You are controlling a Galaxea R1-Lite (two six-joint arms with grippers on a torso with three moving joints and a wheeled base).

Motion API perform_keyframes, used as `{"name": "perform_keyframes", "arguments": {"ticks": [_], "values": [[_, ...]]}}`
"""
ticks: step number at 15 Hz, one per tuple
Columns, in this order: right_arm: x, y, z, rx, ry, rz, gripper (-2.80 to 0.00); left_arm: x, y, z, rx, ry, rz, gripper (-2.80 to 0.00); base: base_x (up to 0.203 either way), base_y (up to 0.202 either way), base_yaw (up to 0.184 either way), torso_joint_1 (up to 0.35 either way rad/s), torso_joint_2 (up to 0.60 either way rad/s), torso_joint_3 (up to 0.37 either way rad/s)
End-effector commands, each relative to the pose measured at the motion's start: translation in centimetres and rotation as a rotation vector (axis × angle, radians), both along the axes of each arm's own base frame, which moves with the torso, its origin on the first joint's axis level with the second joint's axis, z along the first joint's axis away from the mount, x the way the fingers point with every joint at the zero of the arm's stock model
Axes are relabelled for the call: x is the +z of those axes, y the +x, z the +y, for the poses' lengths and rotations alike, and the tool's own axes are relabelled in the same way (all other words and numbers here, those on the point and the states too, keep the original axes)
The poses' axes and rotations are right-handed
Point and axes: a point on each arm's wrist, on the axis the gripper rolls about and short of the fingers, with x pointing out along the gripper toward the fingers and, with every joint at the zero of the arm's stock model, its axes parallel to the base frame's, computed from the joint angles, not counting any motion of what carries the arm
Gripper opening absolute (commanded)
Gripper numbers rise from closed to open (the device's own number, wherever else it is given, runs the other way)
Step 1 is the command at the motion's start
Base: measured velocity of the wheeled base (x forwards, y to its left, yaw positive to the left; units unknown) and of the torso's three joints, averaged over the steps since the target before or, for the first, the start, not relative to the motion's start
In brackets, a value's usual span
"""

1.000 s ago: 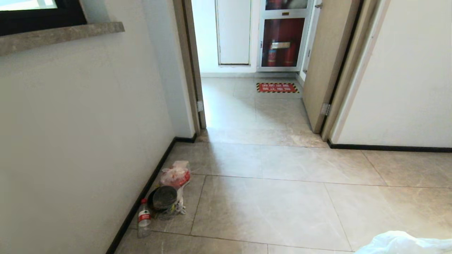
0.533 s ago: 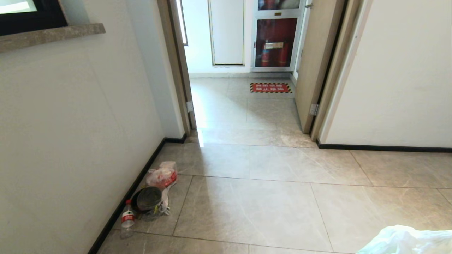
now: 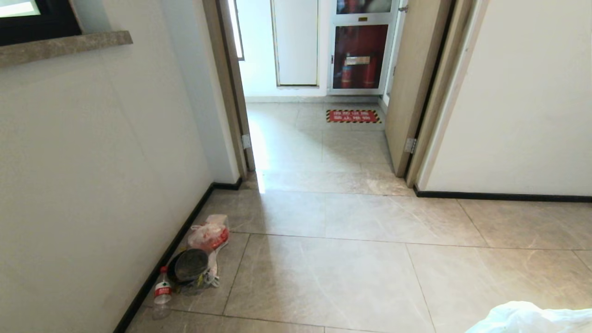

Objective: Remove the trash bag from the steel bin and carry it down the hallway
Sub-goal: Put the trash bag at the door

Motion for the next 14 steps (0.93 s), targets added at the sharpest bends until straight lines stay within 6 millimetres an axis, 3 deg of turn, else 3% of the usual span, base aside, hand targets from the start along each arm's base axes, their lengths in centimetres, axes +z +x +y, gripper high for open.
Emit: {"name": "perform_keyframes", "arguments": {"ticks": [1, 8, 14], "values": [[-0.08, -0.29, 0.0, 0.001, 0.0, -0.04, -2.8, 0.0, 0.01, 0.0, 0.001, -0.001, 0.001, -2.8, 0.216, 0.0, -0.004, 0.002, 0.0, 0.006], [-0.08, -0.29, 0.0, 0.004, 0.0, -0.04, -2.8, 0.0, 0.01, 0.0, 0.001, 0.001, 0.001, -2.8, 0.191, 0.0, 0.001, 0.002, 0.0, 0.001], [-0.11, -0.29, 0.0, 0.0, 0.0, -0.038, -2.8, 0.0, 0.01, 0.0, -0.001, 0.002, 0.001, -2.8, 0.017, 0.0, 0.0, 0.0, 0.0, 0.0]]}}
